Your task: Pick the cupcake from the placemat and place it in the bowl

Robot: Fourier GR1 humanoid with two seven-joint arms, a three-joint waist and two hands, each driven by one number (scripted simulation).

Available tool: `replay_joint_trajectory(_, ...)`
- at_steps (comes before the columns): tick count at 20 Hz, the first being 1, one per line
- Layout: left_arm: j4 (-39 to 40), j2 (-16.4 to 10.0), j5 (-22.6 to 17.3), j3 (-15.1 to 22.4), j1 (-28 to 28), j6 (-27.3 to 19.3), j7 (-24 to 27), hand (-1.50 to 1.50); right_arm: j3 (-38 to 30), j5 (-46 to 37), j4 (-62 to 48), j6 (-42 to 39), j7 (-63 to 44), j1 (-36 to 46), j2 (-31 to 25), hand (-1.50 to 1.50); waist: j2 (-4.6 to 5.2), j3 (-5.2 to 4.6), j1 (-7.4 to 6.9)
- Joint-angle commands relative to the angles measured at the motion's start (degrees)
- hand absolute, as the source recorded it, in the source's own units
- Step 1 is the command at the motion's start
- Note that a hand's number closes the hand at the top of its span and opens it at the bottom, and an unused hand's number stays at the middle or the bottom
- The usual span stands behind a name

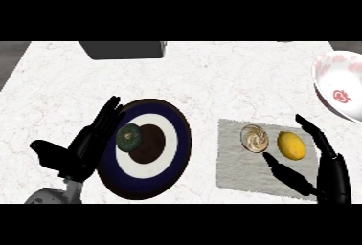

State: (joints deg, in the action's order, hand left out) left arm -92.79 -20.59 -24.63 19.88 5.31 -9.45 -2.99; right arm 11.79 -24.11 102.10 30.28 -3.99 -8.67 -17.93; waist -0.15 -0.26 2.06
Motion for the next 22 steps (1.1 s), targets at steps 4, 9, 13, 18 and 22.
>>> replay_joint_trajectory(4, 0.60, 1.65, -0.01, 0.90, 1.05, 0.71, -0.09, 0.00, 5.06, -23.40, 4.16, -6.70, -21.70, -3.33, -6.62, -1.50, 0.18, -0.41, -1.27)
replay_joint_trajectory(9, 0.14, 1.26, 0.06, 0.73, 1.16, 0.89, -1.25, 0.00, 6.10, -30.44, 12.75, -22.50, -43.30, 0.47, -5.95, -1.50, 0.00, -0.23, -2.21)
replay_joint_trajectory(13, 2.32, 2.67, -0.50, 0.18, 4.66, 1.19, -2.44, 0.00, 10.73, -30.09, 14.25, -37.07, -57.55, 9.42, -0.68, -1.50, 0.37, -0.10, -2.97)
replay_joint_trajectory(18, 2.25, 3.47, 0.67, 0.27, 4.74, 0.58, -2.83, 0.00, 8.27, -25.66, 7.10, -46.46, -69.20, 21.84, 7.96, -1.50, 0.31, 0.15, -3.54)
replay_joint_trajectory(22, 5.51, 3.92, 0.96, -0.32, 5.31, 2.22, -1.28, 0.00, 4.74, -24.18, 5.23, -50.49, -71.38, 22.82, 8.97, -1.50, 0.26, 0.16, -2.39)
